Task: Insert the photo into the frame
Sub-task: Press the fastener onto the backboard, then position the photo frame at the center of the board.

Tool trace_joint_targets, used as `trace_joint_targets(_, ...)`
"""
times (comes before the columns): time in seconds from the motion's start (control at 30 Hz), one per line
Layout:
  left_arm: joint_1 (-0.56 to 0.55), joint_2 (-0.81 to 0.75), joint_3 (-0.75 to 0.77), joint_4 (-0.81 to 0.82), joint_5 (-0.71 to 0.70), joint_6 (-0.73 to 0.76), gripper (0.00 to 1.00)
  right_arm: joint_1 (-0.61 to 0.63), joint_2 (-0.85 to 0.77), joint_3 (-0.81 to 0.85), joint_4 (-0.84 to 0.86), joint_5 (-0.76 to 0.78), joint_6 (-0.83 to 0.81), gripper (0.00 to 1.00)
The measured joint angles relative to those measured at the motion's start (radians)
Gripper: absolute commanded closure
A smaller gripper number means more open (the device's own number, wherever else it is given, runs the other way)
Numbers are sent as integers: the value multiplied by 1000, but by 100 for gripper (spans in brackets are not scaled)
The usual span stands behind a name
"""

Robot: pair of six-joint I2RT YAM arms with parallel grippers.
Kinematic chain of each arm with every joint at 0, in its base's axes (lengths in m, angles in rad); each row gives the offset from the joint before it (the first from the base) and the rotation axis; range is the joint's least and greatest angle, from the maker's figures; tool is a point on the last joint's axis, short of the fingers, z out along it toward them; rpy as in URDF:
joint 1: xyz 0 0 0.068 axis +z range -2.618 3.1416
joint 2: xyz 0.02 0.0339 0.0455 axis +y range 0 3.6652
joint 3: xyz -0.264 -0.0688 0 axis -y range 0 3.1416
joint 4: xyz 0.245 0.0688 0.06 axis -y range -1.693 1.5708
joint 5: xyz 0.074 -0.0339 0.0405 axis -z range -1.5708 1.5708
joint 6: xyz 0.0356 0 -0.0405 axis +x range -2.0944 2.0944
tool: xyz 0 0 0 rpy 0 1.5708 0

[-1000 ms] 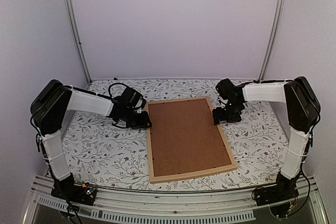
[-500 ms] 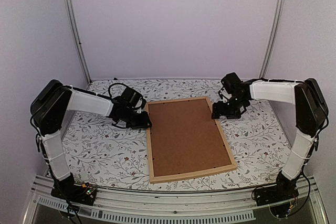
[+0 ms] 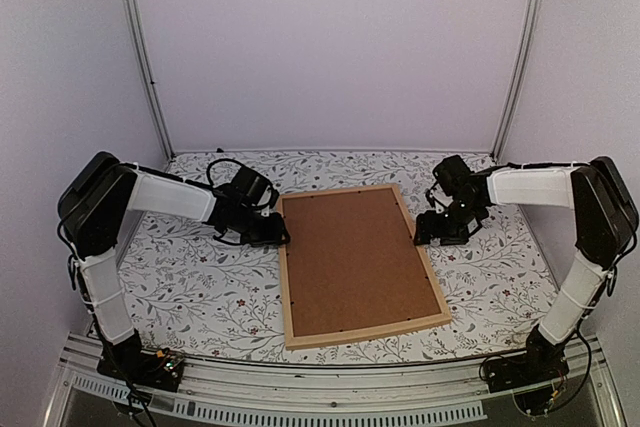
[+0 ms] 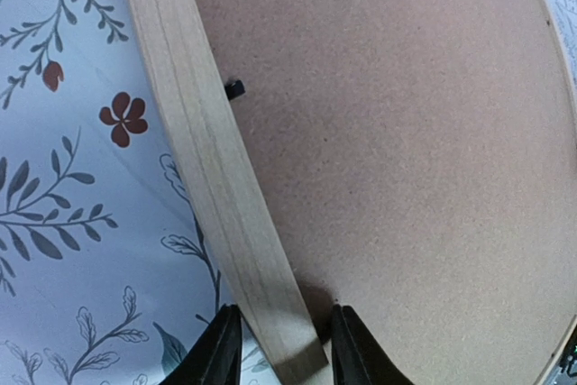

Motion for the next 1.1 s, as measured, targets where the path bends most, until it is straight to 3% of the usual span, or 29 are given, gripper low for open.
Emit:
trace_joint_targets(0.3, -6, -2, 2, -20, 3, 7, 50, 0, -87, -179, 49, -100, 0, 31)
trace_joint_targets(0.4, -9, -3, 6, -34, 2, 8, 44, 0, -104, -219, 79, -123, 0, 40)
trace_joint_targets(0.57, -14, -21, 5, -72, -1, 18, 24, -1, -109, -247, 123, -148, 1, 55)
trace_joint_targets(0.73, -19, -98, -8, -97, -13, 23, 14, -1, -108, -248, 137, -165, -11, 63)
trace_joint_targets(0.93, -43, -261, -43, -75, -22, 29, 12, 0, -108, -246, 144, -174, -23, 75)
trace_joint_targets(1.1, -185, -324, -46, 3, 5, 87, 14, -3, -82, -213, 130, -179, -30, 81)
